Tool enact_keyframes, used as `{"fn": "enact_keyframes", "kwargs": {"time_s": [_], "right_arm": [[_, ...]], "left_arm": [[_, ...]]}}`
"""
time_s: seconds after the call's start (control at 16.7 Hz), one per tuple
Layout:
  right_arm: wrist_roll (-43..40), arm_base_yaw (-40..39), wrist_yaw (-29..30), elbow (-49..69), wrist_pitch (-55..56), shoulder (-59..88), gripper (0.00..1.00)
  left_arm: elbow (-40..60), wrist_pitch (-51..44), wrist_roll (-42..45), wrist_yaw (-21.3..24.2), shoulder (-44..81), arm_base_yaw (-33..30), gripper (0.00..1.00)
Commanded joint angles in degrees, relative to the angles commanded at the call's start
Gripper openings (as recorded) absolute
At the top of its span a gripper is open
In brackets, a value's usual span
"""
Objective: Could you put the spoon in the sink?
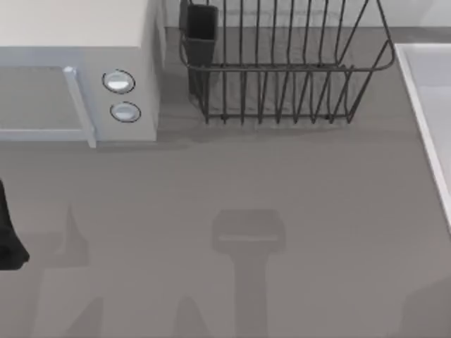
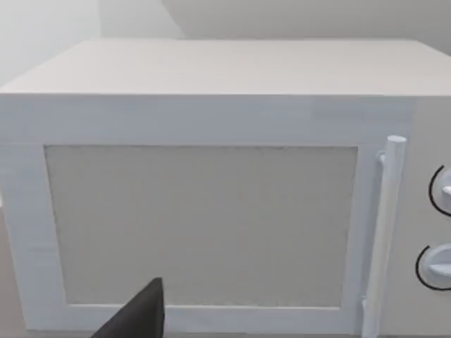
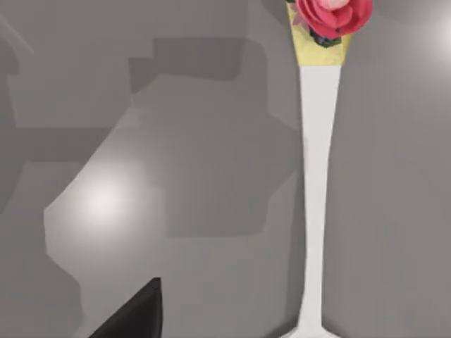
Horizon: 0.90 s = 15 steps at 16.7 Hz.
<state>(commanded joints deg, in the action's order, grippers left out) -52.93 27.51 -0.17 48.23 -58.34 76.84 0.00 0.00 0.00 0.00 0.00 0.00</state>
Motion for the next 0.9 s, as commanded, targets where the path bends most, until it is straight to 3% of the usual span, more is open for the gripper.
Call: {"fn": "enact_keyframes", "kwargs": {"time_s": [0.54,0.9], "right_arm": [[-2.01,0.90,-0.06,1.41,-1.23,3.11,1.00],[-1.73,0.85,-0.08,-6.36,13.92,10.10,1.00]], "left_arm": [[0.00,0.00,0.00,0.00,0.00,0.00,1.00],[0.00,0.00,0.00,0.00,0.00,0.00,1.00]]}}
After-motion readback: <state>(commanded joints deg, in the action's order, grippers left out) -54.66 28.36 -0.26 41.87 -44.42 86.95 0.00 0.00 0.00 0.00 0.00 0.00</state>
